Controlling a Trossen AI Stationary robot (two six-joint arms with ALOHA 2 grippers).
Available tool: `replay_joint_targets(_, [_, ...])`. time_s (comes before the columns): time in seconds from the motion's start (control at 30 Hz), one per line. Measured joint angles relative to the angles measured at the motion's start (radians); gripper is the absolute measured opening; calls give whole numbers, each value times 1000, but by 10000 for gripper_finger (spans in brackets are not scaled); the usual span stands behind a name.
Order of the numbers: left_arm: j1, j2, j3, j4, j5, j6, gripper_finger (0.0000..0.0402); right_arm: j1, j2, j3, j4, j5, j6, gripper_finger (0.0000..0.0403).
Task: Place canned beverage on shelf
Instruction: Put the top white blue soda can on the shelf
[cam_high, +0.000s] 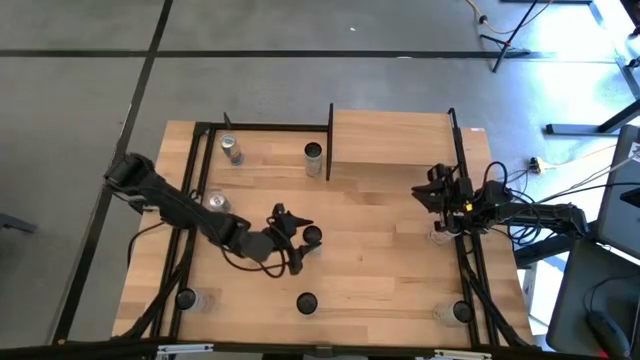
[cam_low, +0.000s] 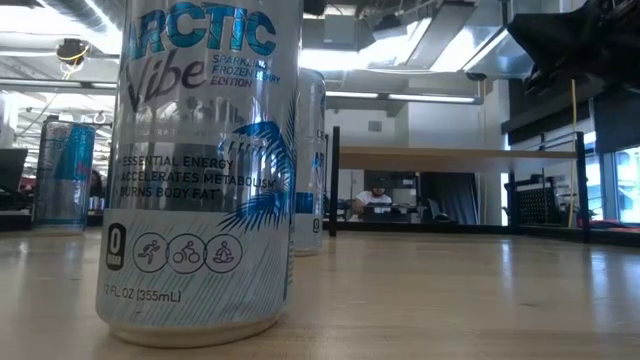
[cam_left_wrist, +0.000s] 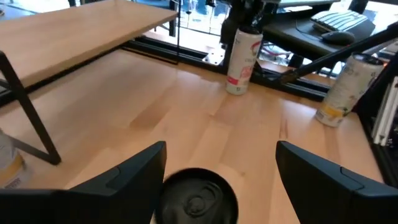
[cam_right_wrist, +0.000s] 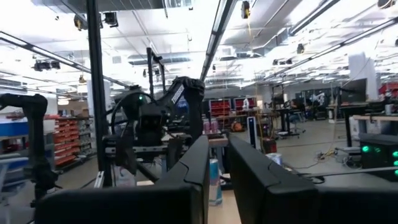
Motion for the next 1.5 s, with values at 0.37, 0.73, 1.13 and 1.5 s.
replay_joint_targets(0.37, [4, 79, 0, 6, -40, 3, 293, 0, 16, 0, -28, -19, 19, 51])
replay_joint_targets(0.73, [5, 79, 0, -80, -25, -29, 293, 0, 61, 0, -30, -18, 17, 51])
replay_joint_targets(1.13, [66, 119, -2, -93, 99, -19, 281, 0, 63, 0, -30, -18, 17, 51])
replay_joint_targets(1.5, [118, 106, -2, -41, 308, 237, 218, 0, 63, 0, -34, -16, 17, 51])
